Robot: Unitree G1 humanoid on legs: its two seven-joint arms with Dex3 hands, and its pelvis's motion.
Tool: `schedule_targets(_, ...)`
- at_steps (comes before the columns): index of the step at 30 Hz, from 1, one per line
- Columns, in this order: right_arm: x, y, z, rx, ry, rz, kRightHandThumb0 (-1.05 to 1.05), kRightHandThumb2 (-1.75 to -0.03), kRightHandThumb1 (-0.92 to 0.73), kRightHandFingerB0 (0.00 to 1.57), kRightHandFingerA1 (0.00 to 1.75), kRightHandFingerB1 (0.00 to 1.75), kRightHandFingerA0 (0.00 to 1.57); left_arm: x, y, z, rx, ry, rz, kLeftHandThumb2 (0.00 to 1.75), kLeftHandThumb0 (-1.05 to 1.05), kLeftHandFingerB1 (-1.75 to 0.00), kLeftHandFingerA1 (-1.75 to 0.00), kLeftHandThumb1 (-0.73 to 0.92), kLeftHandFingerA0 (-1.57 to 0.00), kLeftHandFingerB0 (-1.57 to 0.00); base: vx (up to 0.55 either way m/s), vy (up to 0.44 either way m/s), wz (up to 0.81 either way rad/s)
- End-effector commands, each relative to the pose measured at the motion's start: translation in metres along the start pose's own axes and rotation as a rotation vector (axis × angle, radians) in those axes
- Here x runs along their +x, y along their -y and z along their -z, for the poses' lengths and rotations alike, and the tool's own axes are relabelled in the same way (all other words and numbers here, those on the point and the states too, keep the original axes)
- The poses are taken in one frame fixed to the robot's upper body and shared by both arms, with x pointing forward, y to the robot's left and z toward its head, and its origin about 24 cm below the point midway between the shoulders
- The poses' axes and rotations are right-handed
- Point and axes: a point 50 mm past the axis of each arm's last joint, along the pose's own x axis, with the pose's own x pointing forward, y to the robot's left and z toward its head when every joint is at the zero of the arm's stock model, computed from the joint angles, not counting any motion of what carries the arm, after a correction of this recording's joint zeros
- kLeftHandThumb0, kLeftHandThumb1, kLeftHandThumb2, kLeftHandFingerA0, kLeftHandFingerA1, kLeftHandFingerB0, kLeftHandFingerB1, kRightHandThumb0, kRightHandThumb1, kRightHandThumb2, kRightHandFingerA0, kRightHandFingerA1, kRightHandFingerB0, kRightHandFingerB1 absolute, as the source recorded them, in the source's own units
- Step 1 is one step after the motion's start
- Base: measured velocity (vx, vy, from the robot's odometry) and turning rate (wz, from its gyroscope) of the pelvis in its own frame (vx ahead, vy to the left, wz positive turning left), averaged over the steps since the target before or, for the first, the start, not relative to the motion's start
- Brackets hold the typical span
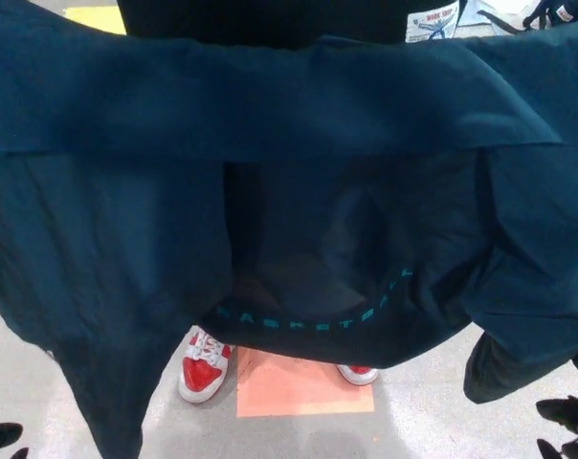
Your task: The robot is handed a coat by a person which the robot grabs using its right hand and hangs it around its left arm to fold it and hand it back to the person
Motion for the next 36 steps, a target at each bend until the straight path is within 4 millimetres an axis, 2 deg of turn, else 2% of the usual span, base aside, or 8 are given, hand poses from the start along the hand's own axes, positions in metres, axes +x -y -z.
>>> schedule_targets(1, -0.004, 0.004, 0.005, -0.040, 0.027, -0.008, -0.72, -1.10, -0.81, 0.02, 0.45, 0.38, 0.12, -0.003, -0.005, 0.002, -0.008, 0.035, -0.004, 0.66, -0.54, -0.34, -0.35, 0.87, -0.34, -0.32, 0.00, 0.000, 0.00)
schedule_targets(2, -0.004, 0.005, 0.005, -0.031, 0.025, 0.003, -0.74, -1.11, -0.81, 0.00, 0.45, 0.37, 0.11, -0.003, -0.005, 0.002, -0.014, 0.039, -0.003, 1.03, -0.60, -0.46, -0.51, 0.74, -0.31, -0.23, 0.00, 0.000, 0.00)
schedule_targets(6, -0.005, 0.002, 0.007, -0.013, 0.044, 0.000, -0.70, -0.74, -0.92, 0.11, 0.32, 0.29, 0.15, -0.006, -0.004, 0.008, -0.039, 0.030, 0.001, 0.66, -0.59, -0.33, -0.34, 0.88, -0.33, -0.29, 0.01, -0.001, 0.02)
schedule_targets(8, -0.006, 0.002, 0.009, -0.012, 0.046, 0.014, -0.34, -1.13, -0.57, 0.00, 0.48, 0.48, 0.00, -0.007, -0.002, 0.010, -0.054, 0.041, 0.027, 0.67, -0.59, -0.32, -0.33, 0.91, -0.27, -0.23, 0.00, 0.000, 0.00)
schedule_targets(15, -0.016, 0.008, -0.023, -0.015, 0.281, 0.030, -0.84, -0.82, -0.80, 0.10, 0.31, 0.27, 0.11, -0.008, 0.002, 0.007, -0.107, 0.082, 0.054, 0.73, -0.65, -0.33, -0.33, 0.92, -0.21, -0.21, 0.00, 0.000, 0.00)
schedule_targets(25, -0.121, -0.014, -0.047, 0.072, 0.753, 0.042, -0.36, -1.10, -0.51, 0.00, 0.47, 0.47, 0.00, -0.007, 0.001, 0.003, -0.097, 0.104, 0.076, 1.15, -0.33, -0.47, -0.48, 0.61, 0.00, 0.00, 0.00, 0.000, 0.00)
schedule_targets(30, -0.174, -0.016, -0.069, 0.170, 0.995, 0.083, -0.77, -1.00, -0.76, 0.16, 0.43, 0.41, 0.20, -0.008, -0.001, 0.002, -0.076, 0.109, 0.074, 1.15, -0.33, -0.47, -0.48, 0.61, 0.00, 0.00, 0.00, 0.000, 0.00)
schedule_targets(36, -0.216, -0.010, -0.099, 0.251, 1.246, 0.047, -0.70, -0.68, -0.92, 0.20, 0.35, 0.30, 0.27, -0.009, -0.002, 0.006, -0.079, 0.088, 0.050, 0.72, -0.70, -0.32, -0.32, 0.92, -0.20, -0.22, 0.00, 0.000, 0.00)
